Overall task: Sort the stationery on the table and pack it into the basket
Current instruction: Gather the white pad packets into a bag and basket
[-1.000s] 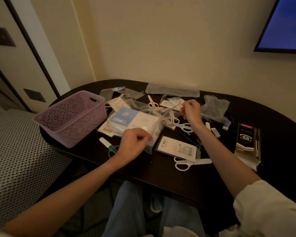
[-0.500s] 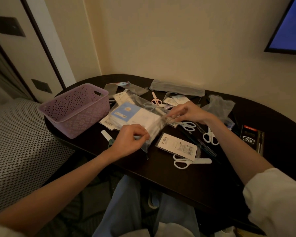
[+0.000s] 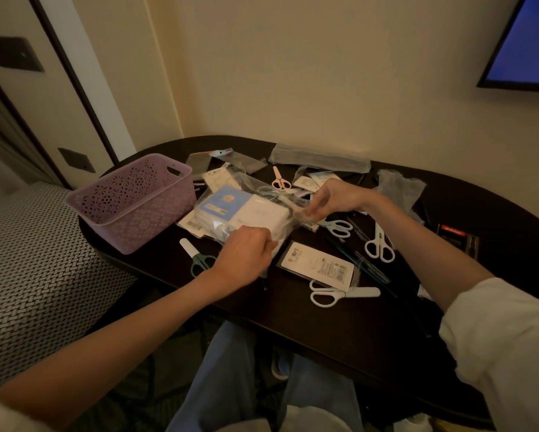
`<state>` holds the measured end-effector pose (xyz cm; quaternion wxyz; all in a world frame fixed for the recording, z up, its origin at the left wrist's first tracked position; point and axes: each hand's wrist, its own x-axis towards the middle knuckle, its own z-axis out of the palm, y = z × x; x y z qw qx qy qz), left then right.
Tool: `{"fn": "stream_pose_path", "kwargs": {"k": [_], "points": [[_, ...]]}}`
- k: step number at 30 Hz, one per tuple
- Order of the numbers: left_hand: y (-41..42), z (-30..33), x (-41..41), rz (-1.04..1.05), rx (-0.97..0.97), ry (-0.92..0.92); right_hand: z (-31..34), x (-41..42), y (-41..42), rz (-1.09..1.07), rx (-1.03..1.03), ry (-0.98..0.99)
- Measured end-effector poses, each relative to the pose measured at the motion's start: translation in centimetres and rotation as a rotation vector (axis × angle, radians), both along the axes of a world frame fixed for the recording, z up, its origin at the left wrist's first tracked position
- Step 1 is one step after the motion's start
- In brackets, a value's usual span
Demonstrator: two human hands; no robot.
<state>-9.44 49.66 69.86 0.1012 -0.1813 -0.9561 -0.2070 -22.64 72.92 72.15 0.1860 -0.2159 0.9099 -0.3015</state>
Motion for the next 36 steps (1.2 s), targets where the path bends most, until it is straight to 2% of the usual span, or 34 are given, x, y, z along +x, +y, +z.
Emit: {"fn": "stream_pose_path", "kwargs": {"k": [5,10,14,17,20,24,27,36], "points": [[-0.9,-0.7,-0.2,0.029,0.155,-0.048,-0.3,0.2,0.6,-0.064,-0.148,-0.09],[-1.3,-1.1,-0.4,0.035,0.285,-0.102,-1.7,0.7,1.4,-0.153,-0.472,-0.187],[-1.5,-1.1,-0.6,0.037,0.317,-0.128,-2.2,1.0,0.6,-0.144,-0.713,-0.278],[-1.5,-1.1,-0.6,0.039,0.32,-0.147,-2.3,1.0,-0.1,-0.129,-0.801,-0.311],[-1.5,-1.2,-0.7,0.039,0.335,-0.163,-2.0,1.0,-0.8,-0.119,-0.746,-0.244],[-1.7,-1.1,-0.6,0.035,0.4,-0.198,-0.8,1.1,-2.0,-0.153,-0.538,-0.014],[-1.7,-1.3,-0.3,0.069,0.472,-0.216,-0.8,0.6,-2.8,-0.151,-0.462,0.075],[-2.3,-1.0,-0.6,0.264,0.737,-0.439,-1.0,0.4,-4.1,-0.195,-0.381,0.086]]}}
